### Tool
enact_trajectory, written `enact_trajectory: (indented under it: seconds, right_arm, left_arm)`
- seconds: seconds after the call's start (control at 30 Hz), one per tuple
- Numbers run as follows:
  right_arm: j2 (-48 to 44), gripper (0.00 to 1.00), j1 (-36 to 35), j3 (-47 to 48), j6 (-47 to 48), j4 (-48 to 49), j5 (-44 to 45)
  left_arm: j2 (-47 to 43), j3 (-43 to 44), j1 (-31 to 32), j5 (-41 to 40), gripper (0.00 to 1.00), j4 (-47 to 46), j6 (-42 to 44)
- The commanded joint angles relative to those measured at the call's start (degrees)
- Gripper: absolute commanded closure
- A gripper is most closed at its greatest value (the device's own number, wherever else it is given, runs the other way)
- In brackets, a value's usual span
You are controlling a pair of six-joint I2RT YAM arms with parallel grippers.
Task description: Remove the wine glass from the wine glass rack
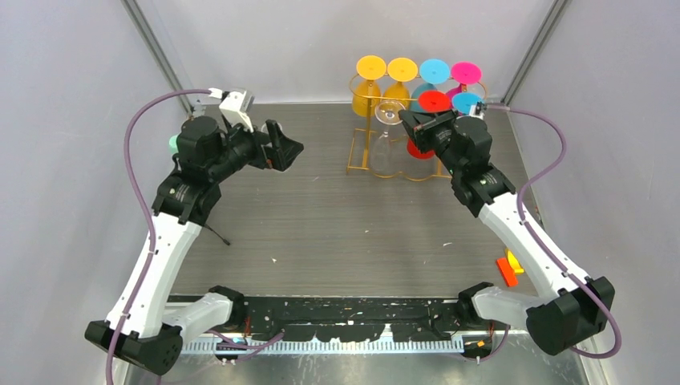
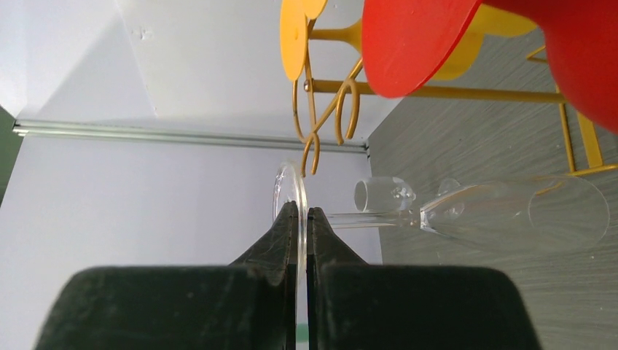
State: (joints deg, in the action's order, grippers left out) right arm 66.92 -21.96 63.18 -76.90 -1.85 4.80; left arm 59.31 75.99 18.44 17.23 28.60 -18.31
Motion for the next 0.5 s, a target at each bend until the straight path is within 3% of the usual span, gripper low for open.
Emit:
enact_trajectory:
  seconds: [0.0, 0.2, 0.47]
  right_arm:
    - [-4.5, 1.0, -0.1, -1.2, -3.2, 4.0, -6.1]
    - [-4.8, 1.0, -0.2, -2.8, -5.7, 6.2, -14.9]
    - [-2.4, 1.0, -1.3, -3.1, -9.5, 10.5, -26.5]
  left_arm:
    - [1.1, -2.4, 0.1, 8.4, 0.01, -10.0, 3.2]
    - [2.0, -11.3, 0.9, 22.0, 0.05, -31.1, 1.4]
    - [10.2, -12.3, 6.5, 28.2, 0.06, -46.2, 2.5]
